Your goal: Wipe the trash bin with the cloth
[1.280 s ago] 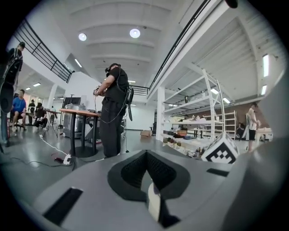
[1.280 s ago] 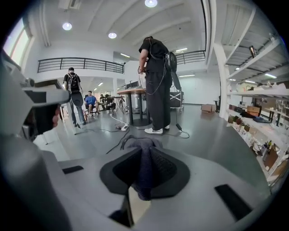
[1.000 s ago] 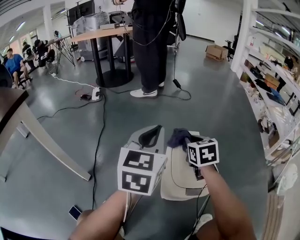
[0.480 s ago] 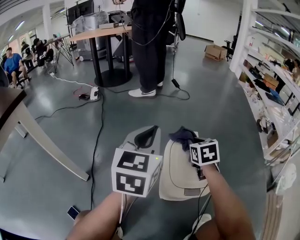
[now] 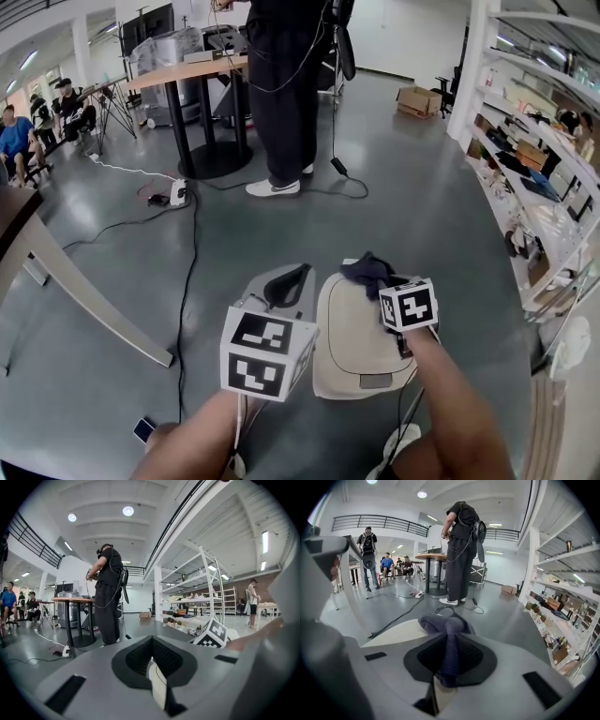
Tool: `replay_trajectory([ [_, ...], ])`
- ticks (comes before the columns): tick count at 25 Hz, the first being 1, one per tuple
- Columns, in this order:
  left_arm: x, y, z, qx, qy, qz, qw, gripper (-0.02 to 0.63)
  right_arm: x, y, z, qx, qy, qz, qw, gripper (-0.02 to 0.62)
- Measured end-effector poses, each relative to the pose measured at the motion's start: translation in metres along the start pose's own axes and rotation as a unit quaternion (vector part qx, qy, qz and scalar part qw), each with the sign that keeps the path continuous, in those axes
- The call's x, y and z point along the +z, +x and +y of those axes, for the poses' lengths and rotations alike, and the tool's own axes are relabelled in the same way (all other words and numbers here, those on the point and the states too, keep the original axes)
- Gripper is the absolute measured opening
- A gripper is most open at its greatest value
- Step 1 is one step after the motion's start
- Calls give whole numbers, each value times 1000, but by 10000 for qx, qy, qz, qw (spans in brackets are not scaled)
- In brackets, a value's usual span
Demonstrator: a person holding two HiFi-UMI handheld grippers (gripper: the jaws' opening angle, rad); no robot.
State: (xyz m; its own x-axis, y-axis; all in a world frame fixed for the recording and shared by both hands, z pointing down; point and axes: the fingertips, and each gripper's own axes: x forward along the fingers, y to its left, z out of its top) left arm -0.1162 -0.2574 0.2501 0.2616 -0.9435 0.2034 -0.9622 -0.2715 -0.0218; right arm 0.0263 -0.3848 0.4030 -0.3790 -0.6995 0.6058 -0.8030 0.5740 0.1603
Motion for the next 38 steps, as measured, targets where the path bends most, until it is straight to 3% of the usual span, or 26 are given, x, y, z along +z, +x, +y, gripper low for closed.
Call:
replay_trajectory([
  [23, -7, 3, -1, -100, -130, 129, 9998, 0, -28, -10, -49, -546, 189, 154, 9982, 51],
  [28, -6, 3, -2, -125, -128, 105, 9998, 0, -14, -19, -44, -584, -9, -96, 9982, 52],
  [33, -5, 1, -5, -148, -139, 79, 9998, 0, 14, -36, -16, -335, -195, -570, 9976, 52],
  [38, -2, -1, -4, -137, -174, 42, 9997, 0, 39, -54, 32, 231, -325, -957, 9946, 51],
])
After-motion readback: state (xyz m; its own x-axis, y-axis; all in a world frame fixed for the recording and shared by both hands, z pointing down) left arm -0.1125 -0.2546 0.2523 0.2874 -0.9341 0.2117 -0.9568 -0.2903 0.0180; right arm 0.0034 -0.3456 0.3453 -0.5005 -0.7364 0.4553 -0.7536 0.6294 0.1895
